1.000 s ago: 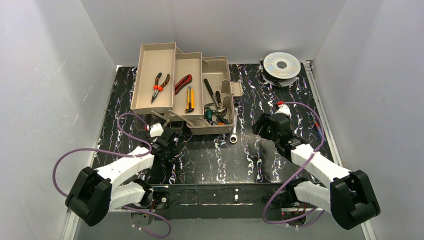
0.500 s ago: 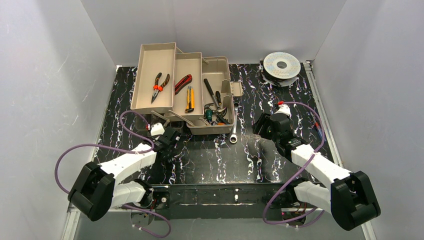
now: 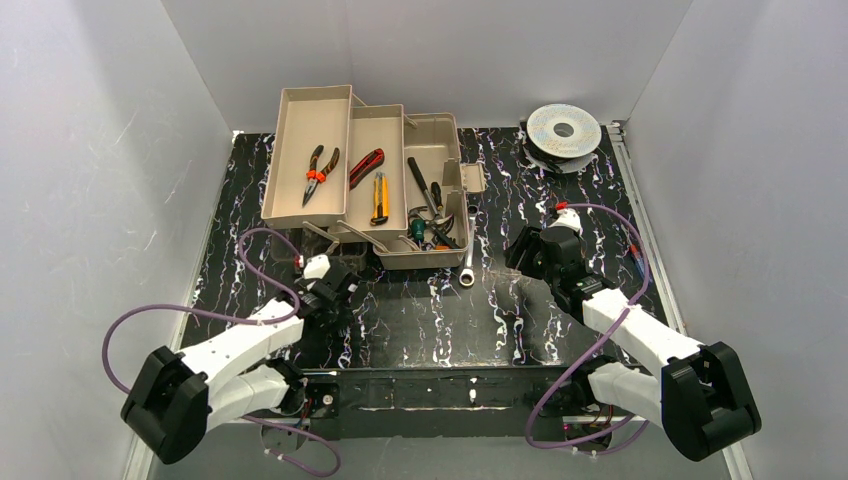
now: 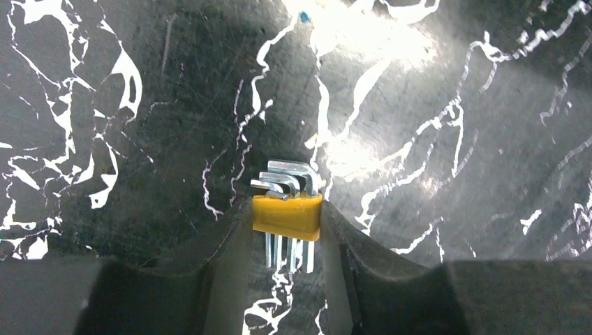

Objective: Pack the tool kit

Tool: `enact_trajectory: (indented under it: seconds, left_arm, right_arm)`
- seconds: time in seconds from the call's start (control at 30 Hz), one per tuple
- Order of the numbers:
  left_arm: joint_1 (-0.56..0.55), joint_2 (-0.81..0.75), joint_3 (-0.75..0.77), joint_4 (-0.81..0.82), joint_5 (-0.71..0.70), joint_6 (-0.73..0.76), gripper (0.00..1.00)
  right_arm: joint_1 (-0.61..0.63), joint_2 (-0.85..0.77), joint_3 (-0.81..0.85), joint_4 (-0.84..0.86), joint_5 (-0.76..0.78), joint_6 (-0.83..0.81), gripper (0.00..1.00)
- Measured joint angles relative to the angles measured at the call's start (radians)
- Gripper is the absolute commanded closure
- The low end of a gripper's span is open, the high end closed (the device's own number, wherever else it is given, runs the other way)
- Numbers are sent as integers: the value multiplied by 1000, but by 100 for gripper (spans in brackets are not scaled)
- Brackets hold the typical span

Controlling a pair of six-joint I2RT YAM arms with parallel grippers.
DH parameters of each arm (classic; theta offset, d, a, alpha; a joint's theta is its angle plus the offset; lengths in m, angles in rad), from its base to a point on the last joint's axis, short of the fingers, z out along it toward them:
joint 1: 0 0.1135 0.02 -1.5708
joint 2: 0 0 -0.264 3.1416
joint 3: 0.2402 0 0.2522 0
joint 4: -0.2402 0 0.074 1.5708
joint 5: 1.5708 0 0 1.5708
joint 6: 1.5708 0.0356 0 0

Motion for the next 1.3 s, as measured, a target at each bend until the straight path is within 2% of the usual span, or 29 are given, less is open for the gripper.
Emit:
enact_trajectory:
  seconds: [0.13, 0.37, 0.7, 1.0, 1.2, 1.3]
  left_arm:
    - [-40, -81, 11, -43, 17, 27, 79]
    - [-83, -206, 107, -68, 114, 117, 85]
    - [-153, -294, 217, -18, 258, 197, 84]
    - [-166, -267, 401, 40, 275, 245, 84]
    - [-166, -171, 577, 54, 213, 328, 79]
    - [-153, -86, 681, 59, 137, 414, 78]
  right_arm:
    - [0, 0, 0, 0, 0, 0, 34]
    - [0, 0, 0, 0, 0, 0, 34]
    - [0, 0, 0, 0, 0, 0, 34]
    - [0, -2, 0, 0, 0, 0, 34]
    - [0, -2, 0, 0, 1, 0, 35]
    - [0, -2, 0, 0, 1, 0, 35]
